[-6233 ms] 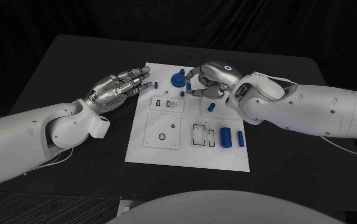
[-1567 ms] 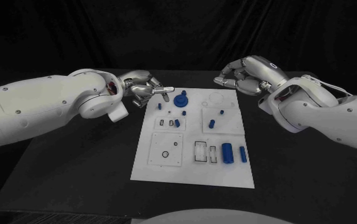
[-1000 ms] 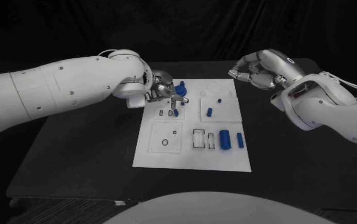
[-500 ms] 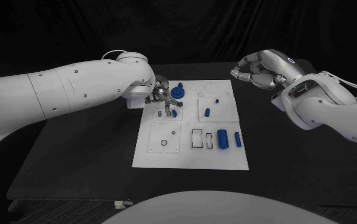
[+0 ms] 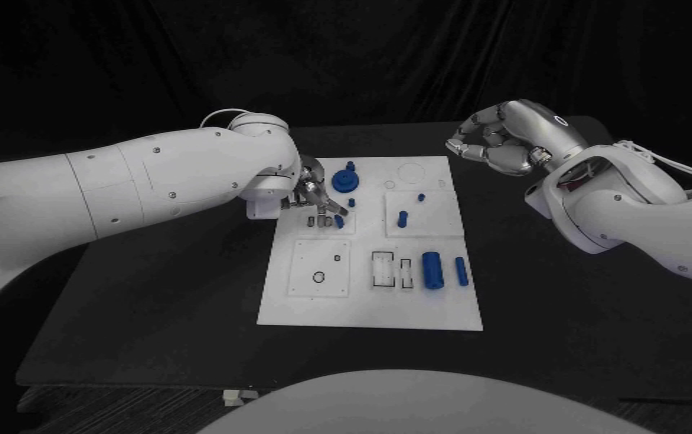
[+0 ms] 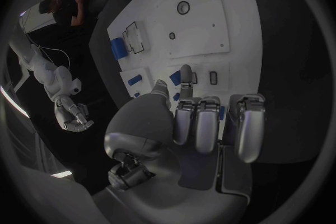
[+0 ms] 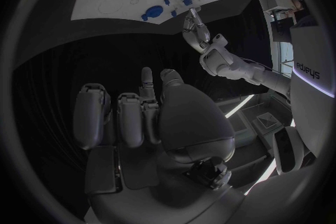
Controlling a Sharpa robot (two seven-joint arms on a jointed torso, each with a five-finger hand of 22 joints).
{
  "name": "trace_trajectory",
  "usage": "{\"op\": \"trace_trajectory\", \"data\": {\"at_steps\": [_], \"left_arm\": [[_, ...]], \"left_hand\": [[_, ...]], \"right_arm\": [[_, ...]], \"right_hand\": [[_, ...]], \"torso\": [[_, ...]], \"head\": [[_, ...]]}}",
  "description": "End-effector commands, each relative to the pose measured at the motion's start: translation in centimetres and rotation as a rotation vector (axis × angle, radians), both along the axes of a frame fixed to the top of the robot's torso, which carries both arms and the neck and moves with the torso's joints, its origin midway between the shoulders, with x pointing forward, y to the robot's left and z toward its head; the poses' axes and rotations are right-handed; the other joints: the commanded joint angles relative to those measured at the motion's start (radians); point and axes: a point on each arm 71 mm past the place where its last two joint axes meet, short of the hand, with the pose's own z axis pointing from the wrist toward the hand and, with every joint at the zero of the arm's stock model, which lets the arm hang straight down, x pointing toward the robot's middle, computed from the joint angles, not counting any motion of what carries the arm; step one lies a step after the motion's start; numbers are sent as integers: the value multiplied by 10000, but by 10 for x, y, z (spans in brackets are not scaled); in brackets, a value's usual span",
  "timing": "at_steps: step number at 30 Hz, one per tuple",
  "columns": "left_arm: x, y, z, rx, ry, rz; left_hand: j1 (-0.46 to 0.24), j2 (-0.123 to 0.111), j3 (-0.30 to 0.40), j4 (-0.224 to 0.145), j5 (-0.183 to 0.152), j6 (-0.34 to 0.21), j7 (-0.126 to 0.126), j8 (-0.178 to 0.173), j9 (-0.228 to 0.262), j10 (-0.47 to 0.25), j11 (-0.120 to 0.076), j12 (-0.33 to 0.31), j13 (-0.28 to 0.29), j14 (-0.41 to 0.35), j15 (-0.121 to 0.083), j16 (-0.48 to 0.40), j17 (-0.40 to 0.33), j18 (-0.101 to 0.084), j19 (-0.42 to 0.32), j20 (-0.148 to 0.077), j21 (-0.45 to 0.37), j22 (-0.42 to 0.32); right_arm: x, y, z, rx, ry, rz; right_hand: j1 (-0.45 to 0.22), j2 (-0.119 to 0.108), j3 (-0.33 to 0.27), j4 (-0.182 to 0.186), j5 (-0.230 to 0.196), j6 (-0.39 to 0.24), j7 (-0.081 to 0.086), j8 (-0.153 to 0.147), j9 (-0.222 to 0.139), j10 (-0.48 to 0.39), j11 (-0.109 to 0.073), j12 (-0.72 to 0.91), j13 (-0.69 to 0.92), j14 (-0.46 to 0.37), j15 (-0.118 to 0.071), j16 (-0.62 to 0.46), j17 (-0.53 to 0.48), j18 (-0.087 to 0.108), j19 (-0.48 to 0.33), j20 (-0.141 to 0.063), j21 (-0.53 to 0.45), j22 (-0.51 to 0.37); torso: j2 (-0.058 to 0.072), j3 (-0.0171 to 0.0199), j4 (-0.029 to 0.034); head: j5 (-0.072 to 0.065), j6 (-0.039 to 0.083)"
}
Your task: Assemble the parts on the task board
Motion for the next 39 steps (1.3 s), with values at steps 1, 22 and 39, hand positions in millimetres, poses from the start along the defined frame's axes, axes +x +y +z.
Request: {"op": "trace_trajectory", "data": {"at_steps": [1, 22, 39], "left_arm": [[2, -1, -2, -222, -127, 4], [10, -11, -8, -611, -282, -56], [9, -12, -10, -432, -86, -153]], "left_hand": [[-63, -19, 82, -17, 39, -60, 22, -103, -17, 1052, 61, 34, 2629, 1057, 83, 66, 2631, -63, -78, 26, -80, 1609], [2, 13, 263, -117, 161, -20, 88, -531, -45, 1052, 135, 34, 2629, 1057, 159, 66, 2631, -7, -282, 102, -212, 1429], [176, -39, 464, -338, 421, 105, 81, -801, 1, 1052, 137, 34, 2629, 1057, 169, 66, 2631, 4, -307, 131, -255, 1408]], "right_arm": [[1, -1, -2, -52, 161, -166], [3, 0, -4, -110, 233, -169], [3, 0, -9, -198, 453, -184]], "right_hand": [[106, -25, 76, 8, 60, 10, 18, -69, -14, 740, 42, -31, 1961, 662, 7, -64, 266, 142, 181, 76, -43, 1926], [139, -33, 99, 6, 80, 2, 24, -99, -30, 700, 46, -67, 1886, 665, 12, -55, 283, 139, 187, 79, -31, 1929], [187, -31, 137, -1, 107, 0, 28, -131, -46, 650, 50, -112, 1793, 659, 15, -74, 243, 144, 180, 81, -54, 1922]], "torso": [[-8, -20, 4], [-39, -59, -5], [-70, -47, -15]], "head": [[-22, -2], [-126, -2], [-158, -2]]}}
